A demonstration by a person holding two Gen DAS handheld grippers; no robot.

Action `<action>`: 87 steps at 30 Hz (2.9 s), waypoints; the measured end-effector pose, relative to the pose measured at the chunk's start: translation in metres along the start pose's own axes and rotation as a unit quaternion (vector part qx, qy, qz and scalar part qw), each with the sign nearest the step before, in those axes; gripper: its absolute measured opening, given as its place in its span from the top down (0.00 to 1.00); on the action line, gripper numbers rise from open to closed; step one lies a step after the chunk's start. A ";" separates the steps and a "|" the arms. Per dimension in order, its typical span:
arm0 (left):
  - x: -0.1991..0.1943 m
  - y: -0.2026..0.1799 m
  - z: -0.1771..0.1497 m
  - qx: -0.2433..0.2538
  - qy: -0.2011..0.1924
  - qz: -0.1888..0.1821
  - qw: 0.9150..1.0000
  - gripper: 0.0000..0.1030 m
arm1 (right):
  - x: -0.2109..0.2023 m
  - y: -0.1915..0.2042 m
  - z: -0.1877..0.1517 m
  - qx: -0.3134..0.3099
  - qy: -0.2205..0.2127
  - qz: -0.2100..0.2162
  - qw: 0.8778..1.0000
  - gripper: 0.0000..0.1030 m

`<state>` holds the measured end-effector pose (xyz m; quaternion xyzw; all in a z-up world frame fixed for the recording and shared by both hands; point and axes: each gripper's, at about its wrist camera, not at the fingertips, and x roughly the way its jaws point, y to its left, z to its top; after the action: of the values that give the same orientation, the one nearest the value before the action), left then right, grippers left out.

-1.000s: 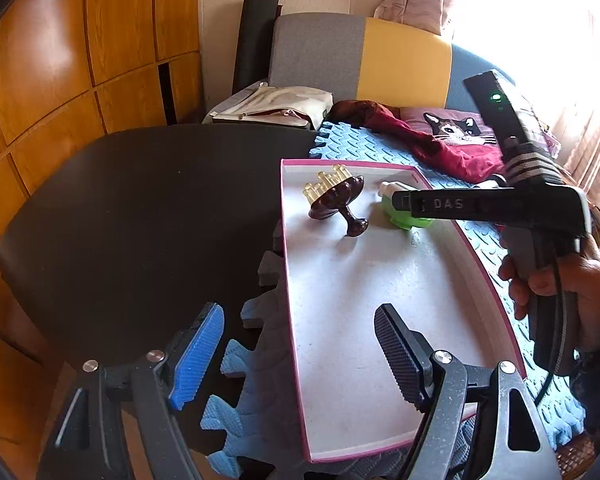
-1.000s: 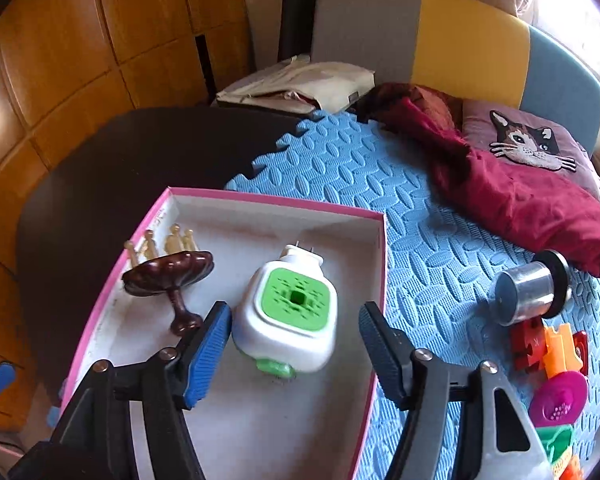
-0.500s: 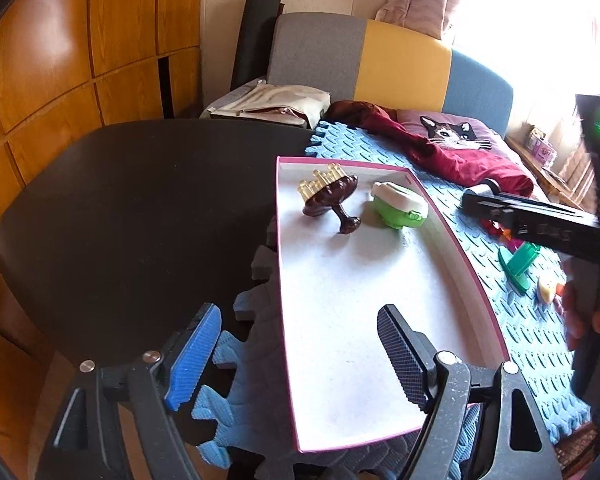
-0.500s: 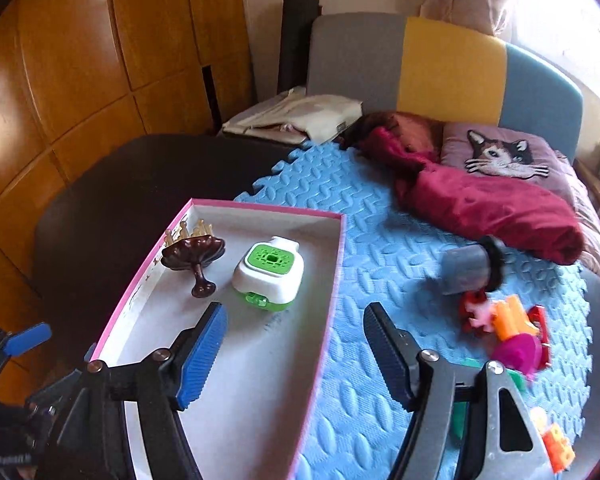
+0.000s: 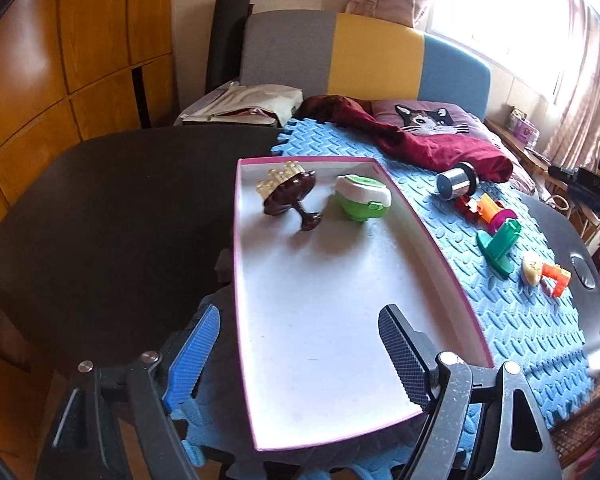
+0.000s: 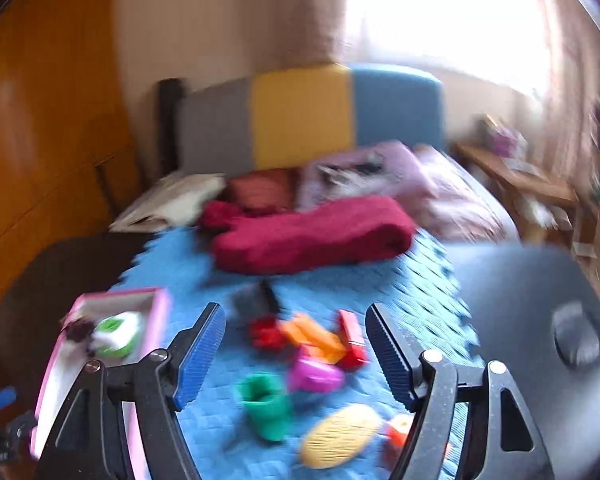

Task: Organize rigid objects
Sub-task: 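Move both tools back toward the toys on the mat, then grasp the clear cup with black lid with the left gripper, then carry the clear cup into the tray with the left gripper while right grasps the yellow oval block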

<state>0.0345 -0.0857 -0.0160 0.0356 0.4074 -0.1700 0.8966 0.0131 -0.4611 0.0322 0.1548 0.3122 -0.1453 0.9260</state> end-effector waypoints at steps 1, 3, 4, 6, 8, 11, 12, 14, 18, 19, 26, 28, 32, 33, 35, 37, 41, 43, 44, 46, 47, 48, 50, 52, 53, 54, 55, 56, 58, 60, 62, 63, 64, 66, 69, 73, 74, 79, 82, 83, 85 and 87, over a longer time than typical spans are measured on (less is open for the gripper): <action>0.000 -0.002 0.001 0.003 -0.001 -0.001 1.000 0.20 | 0.006 -0.021 -0.002 0.043 0.010 0.021 0.999 0.28; 0.001 -0.009 0.007 0.011 -0.001 -0.003 1.000 0.20 | 0.013 -0.052 -0.009 0.105 0.011 0.041 0.994 0.28; 0.002 -0.012 0.011 0.013 0.001 -0.008 1.000 0.20 | 0.016 -0.062 -0.014 0.127 0.012 0.047 0.991 0.28; 0.006 -0.019 0.019 0.020 0.006 -0.016 1.000 0.20 | 0.027 -0.082 -0.024 0.177 0.037 0.050 0.982 0.28; 0.009 -0.031 0.027 0.035 0.006 -0.019 0.999 0.20 | 0.030 -0.090 -0.024 0.201 0.043 0.060 0.977 0.28; 0.017 -0.052 0.042 0.055 0.008 -0.030 0.998 0.20 | 0.028 -0.089 -0.023 0.189 0.044 0.053 0.979 0.28; 0.020 -0.059 0.047 0.060 0.006 -0.037 0.997 0.20 | 0.029 -0.088 -0.024 0.189 0.048 0.059 0.979 0.28; 0.029 -0.071 0.058 0.071 0.010 -0.042 0.997 0.20 | 0.031 -0.086 -0.024 0.185 0.055 0.066 0.979 0.28; 0.046 -0.099 0.080 0.092 0.013 -0.057 0.994 0.23 | 0.028 -0.085 -0.024 0.187 0.051 0.073 0.978 0.28; 0.049 -0.106 0.084 0.101 0.011 -0.060 0.993 0.24 | 0.028 -0.085 -0.024 0.189 0.052 0.075 0.978 0.28; 0.091 -0.156 0.113 0.156 0.013 -0.082 0.984 0.30 | 0.026 -0.082 -0.022 0.183 0.055 0.083 0.978 0.28; 0.103 -0.167 0.120 0.168 0.013 -0.089 0.982 0.30 | 0.023 -0.080 -0.021 0.178 0.051 0.083 0.979 0.28; 0.130 -0.190 0.132 0.201 0.020 -0.098 0.974 0.24 | 0.020 -0.081 -0.020 0.182 0.046 0.087 0.978 0.28; 0.137 -0.195 0.135 0.205 0.022 -0.094 0.974 0.24 | 0.020 -0.082 -0.020 0.185 0.046 0.089 0.978 0.28; 0.152 -0.200 0.141 0.205 0.027 -0.093 0.974 0.24 | 0.020 -0.085 -0.020 0.194 0.048 0.093 0.975 0.28; 0.160 -0.205 0.145 0.209 0.022 -0.091 0.974 0.24 | 0.021 -0.087 -0.021 0.201 0.051 0.098 0.973 0.28; 0.180 -0.216 0.152 0.225 0.028 -0.099 0.969 0.24 | 0.022 -0.089 -0.021 0.210 0.056 0.104 0.971 0.28; 0.189 -0.219 0.154 0.226 0.033 -0.102 0.968 0.24 | 0.023 -0.089 -0.021 0.210 0.056 0.106 0.970 0.28; 0.195 -0.220 0.156 0.221 0.038 -0.106 0.969 0.26 | 0.023 -0.088 -0.021 0.209 0.057 0.106 0.971 0.28; 0.206 -0.220 0.159 0.208 0.051 -0.128 0.968 0.26 | 0.023 -0.087 -0.021 0.207 0.059 0.107 0.971 0.28; 0.213 -0.221 0.160 0.205 0.059 -0.130 0.968 0.28 | 0.024 -0.086 -0.021 0.206 0.059 0.107 0.971 0.28; 0.221 -0.222 0.162 0.200 0.076 -0.135 0.968 0.34 | 0.024 -0.086 -0.021 0.205 0.060 0.106 0.971 0.28; 0.230 -0.225 0.163 0.191 0.091 -0.143 0.967 0.47 | 0.025 -0.085 -0.021 0.203 0.060 0.103 0.972 0.28; 0.234 -0.227 0.162 0.187 0.099 -0.140 0.967 0.52 | 0.025 -0.086 -0.021 0.202 0.059 0.099 0.973 0.28; 0.234 -0.228 0.161 0.186 0.097 -0.140 0.968 0.53 | 0.025 -0.086 -0.021 0.201 0.058 0.098 0.973 0.28; 0.232 -0.228 0.160 0.187 0.096 -0.139 0.968 0.55 | 0.026 -0.086 -0.022 0.201 0.059 0.096 0.973 0.28; 0.232 -0.227 0.160 0.186 0.096 -0.139 0.968 0.55 | 0.026 -0.087 -0.022 0.200 0.059 0.095 0.973 0.28; 0.229 -0.226 0.158 0.181 0.096 -0.139 0.969 0.57 | 0.027 -0.087 -0.022 0.200 0.060 0.094 0.973 0.28; 0.223 -0.221 0.156 0.173 0.091 -0.136 0.971 0.57 | 0.028 -0.087 -0.022 0.199 0.062 0.092 0.974 0.28; 0.212 -0.216 0.153 0.169 0.076 -0.132 0.974 0.57 | 0.029 -0.087 -0.023 0.198 0.066 0.090 0.974 0.28; 0.200 -0.211 0.149 0.171 0.065 -0.123 0.975 0.57 | 0.031 -0.087 -0.024 0.197 0.070 0.088 0.974 0.28; 0.196 -0.209 0.148 0.170 0.062 -0.122 0.976 0.57 | 0.031 -0.087 -0.024 0.196 0.072 0.088 0.974 0.28; 0.190 -0.206 0.147 0.168 0.058 -0.121 0.977 0.57 | 0.032 -0.087 -0.025 0.194 0.074 0.088 0.974 0.28; 0.177 -0.200 0.144 0.166 0.049 -0.113 0.978 0.57 | 0.033 -0.085 -0.025 0.189 0.077 0.088 0.975 0.28; 0.156 -0.193 0.136 0.165 0.035 -0.109 0.980 0.57 | 0.036 -0.080 -0.025 0.175 0.084 0.092 0.977 0.28; 0.129 -0.183 0.120 0.168 0.024 -0.105 0.980 0.57 | 0.037 -0.067 -0.025 0.144 0.086 0.109 0.980 0.28; 0.123 -0.181 0.117 0.168 0.021 -0.105 0.980 0.57 | 0.037 -0.063 -0.025 0.134 0.086 0.110 0.981 0.28; 0.090 -0.168 0.096 0.162 0.005 -0.114 0.980 0.57 | 0.037 -0.061 -0.025 0.122 0.090 0.107 0.983 0.28; 0.071 -0.159 0.086 0.151 -0.002 -0.125 0.981 0.57 | 0.040 -0.055 -0.027 0.100 0.110 0.122 0.981 0.28; 0.067 -0.157 0.084 0.151 -0.004 -0.127 0.980 0.57 | 0.042 -0.051 -0.028 0.083 0.118 0.117 0.983 0.28; 0.055 -0.154 0.079 0.154 -0.013 -0.130 0.979 0.57 | 0.046 -0.042 -0.032 0.053 0.129 0.100 0.985 0.28; 0.045 -0.152 0.076 0.162 -0.019 -0.136 0.977 0.57 | 0.053 -0.036 -0.036 0.031 0.149 0.096 0.984 0.28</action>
<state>0.0655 -0.2560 0.0123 0.1211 0.3585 -0.3551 0.8548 0.0213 -0.4894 -0.0355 0.2329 0.4255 -0.0404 0.8735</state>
